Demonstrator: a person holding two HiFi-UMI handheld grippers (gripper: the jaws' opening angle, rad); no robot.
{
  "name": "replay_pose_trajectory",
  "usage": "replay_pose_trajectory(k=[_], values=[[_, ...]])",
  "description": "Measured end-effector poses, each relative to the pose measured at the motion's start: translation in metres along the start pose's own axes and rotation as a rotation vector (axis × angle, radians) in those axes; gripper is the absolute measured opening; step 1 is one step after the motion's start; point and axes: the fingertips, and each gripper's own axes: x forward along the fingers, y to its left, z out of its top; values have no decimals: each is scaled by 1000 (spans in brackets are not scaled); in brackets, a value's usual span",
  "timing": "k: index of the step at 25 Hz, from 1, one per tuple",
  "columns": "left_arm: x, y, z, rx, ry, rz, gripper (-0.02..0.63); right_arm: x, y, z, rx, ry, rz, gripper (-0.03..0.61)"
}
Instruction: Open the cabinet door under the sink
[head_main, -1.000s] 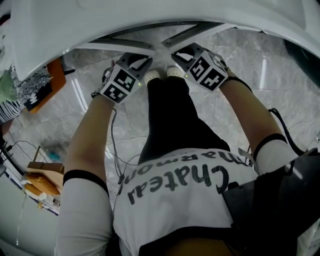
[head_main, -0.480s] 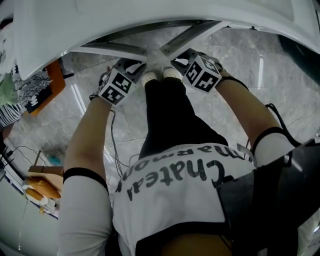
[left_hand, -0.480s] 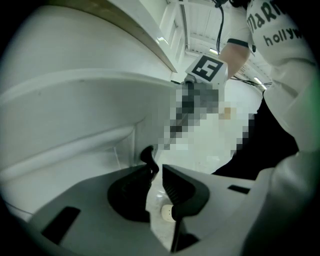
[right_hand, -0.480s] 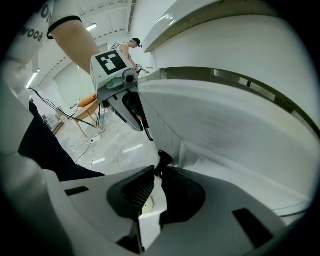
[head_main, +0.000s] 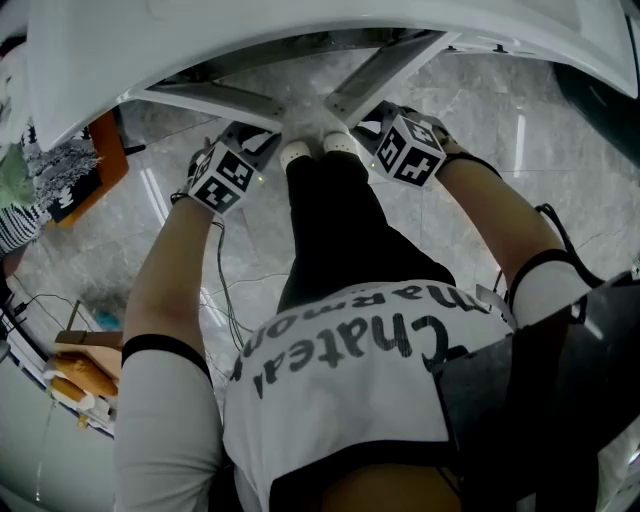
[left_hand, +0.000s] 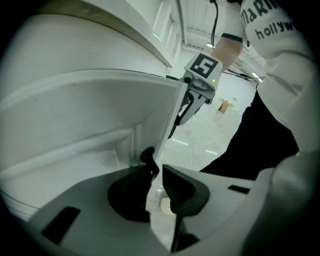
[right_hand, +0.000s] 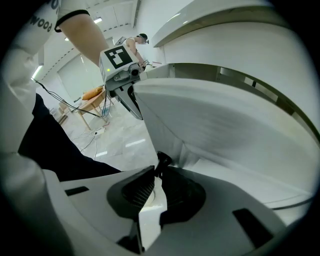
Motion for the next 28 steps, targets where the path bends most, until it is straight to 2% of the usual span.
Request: replay_pose_trajectory(k=[28], values=[[-19, -29, -43, 79, 121, -74, 61, -25, 31, -67, -81, 165, 46, 40]])
